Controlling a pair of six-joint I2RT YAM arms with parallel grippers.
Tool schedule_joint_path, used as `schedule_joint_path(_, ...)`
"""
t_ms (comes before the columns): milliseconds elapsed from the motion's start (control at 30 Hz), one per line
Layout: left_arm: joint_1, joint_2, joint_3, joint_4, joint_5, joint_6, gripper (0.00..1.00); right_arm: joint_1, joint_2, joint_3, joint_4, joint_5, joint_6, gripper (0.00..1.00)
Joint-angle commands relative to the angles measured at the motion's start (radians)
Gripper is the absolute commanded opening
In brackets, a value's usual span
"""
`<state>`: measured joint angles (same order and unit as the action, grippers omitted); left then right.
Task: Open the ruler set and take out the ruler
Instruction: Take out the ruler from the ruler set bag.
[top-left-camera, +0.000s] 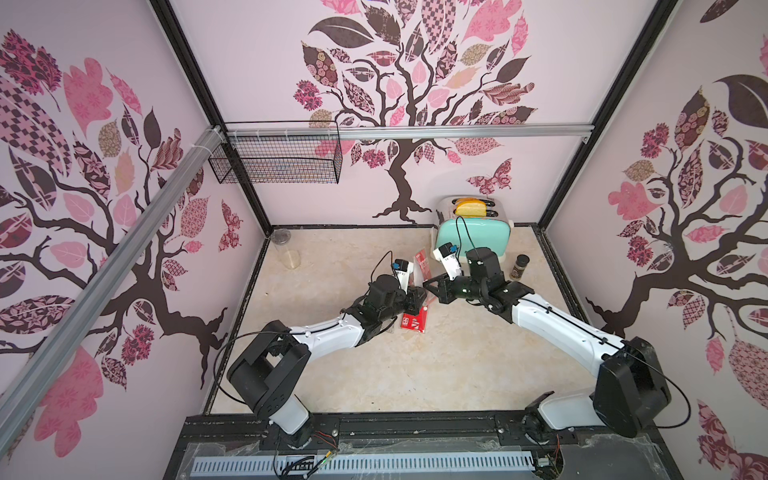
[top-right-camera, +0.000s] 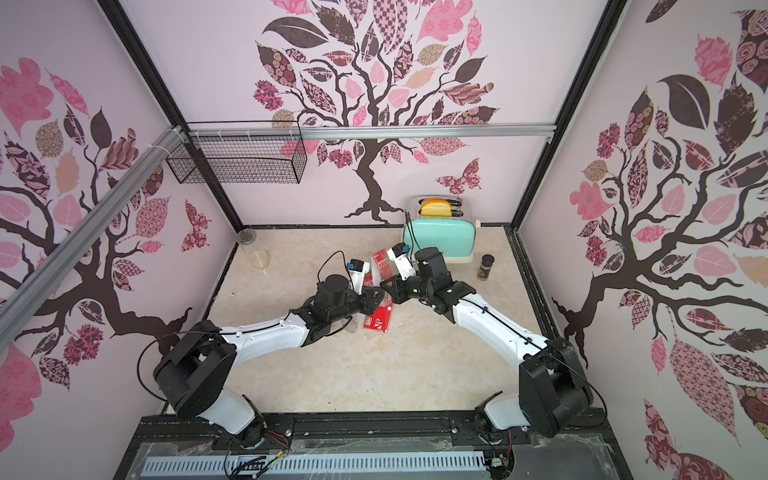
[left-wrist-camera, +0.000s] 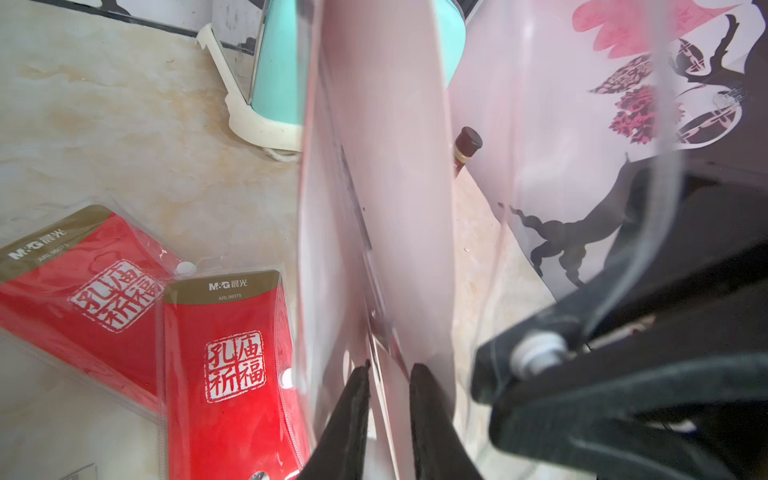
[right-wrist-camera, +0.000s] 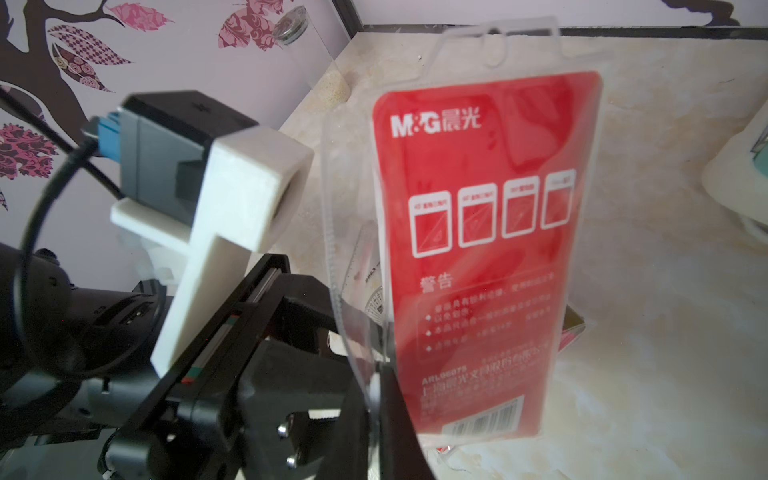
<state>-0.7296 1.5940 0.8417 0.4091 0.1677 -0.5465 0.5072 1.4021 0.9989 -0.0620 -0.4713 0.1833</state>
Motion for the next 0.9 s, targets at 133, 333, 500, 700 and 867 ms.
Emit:
schedule_joint_path(133,-0.004,0.005,-0.009,0.044,-0.034,-0.004,0.2,-0.001,-0.019,-0.014,0.018,-0.033,-0.004,0.0)
schedule_joint_path(333,-0.004,0.033,0.032,-0.033,-0.013,0.013,0.17,-0.002,-0.026,-0.002,0.013,-0.025,-0.009,0.0)
schedule_joint_path(500,-0.004,0.045,0.041,-0.062,0.018,0.013,0.17,-0.002,-0.022,0.016,0.012,-0.015,-0.012,0.0)
schedule_joint_path(700,-0.004,0.048,0.052,-0.088,-0.002,0.016,0.15,-0.002,-0.02,0.024,0.019,-0.021,-0.009,0.0)
schedule_joint_path(867,-0.004,0.061,0.071,-0.115,-0.001,0.015,0.09,-0.002,-0.034,0.017,0.013,-0.005,-0.011,0.0)
